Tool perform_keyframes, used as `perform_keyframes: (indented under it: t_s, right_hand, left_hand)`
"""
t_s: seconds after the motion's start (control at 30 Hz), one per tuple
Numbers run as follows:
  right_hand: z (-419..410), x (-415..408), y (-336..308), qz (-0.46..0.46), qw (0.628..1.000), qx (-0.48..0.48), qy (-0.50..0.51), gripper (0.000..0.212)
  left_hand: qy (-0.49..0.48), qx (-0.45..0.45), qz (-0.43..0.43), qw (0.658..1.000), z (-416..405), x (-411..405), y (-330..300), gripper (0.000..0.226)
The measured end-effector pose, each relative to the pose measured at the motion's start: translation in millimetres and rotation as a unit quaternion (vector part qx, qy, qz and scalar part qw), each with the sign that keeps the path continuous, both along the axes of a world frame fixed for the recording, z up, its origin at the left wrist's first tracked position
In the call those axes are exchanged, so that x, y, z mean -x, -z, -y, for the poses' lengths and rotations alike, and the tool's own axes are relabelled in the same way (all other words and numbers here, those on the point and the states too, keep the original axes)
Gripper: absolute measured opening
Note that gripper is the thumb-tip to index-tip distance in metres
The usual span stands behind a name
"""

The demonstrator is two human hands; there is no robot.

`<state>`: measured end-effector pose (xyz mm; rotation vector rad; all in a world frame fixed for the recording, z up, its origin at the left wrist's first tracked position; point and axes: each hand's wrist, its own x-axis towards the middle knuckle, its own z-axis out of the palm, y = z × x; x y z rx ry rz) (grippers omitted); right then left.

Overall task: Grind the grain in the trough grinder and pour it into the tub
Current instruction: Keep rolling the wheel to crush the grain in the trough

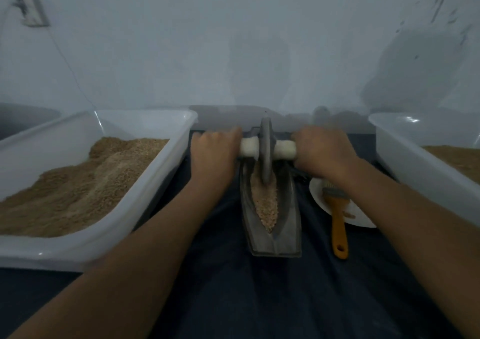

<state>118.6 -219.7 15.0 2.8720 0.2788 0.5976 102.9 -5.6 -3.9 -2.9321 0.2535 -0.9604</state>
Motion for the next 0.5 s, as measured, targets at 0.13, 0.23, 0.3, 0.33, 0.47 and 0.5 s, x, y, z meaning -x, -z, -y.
perform_keyframes:
  t_s: [0.13,0.23,0.3,0.33,0.47,0.5]
  right_hand:
    - [3.2,64.9,10.3,0.153,0.981,0.050,-0.109,0.031]
    - [10.5,87.3,12.9,0.151,0.978,0.050,-0.133,0.038]
    - [13.8,85.2,15.0,0.126,0.983,0.038,-0.127,0.038]
    - [13.7,78.3,15.0,0.119,0.986,0.038,-0.115,0.038]
    - [-2.6,24.2,-5.2,0.004,0.999,0.042,-0.026,0.022]
    - [-5.5,10.7,-11.2,-0.017,0.999,0.035,-0.016,0.017]
  left_hand:
    - [0.058,0.013,-0.012,0.998,-23.8,52.9,13.9,0.028]
    - [0.086,-0.009,-0.023,0.996,-33.5,71.8,11.3,0.035]
    - [0.076,-0.025,-0.024,0.996,-30.8,69.1,10.8,0.036]
    - [0.065,-0.024,-0.026,0.997,-27.5,62.2,11.2,0.033]
    - [0.001,0.006,-0.054,0.999,-12.9,13.8,5.3,0.017]
    - [-0.007,0.020,-0.061,0.998,-9.6,2.8,2.5,0.015]
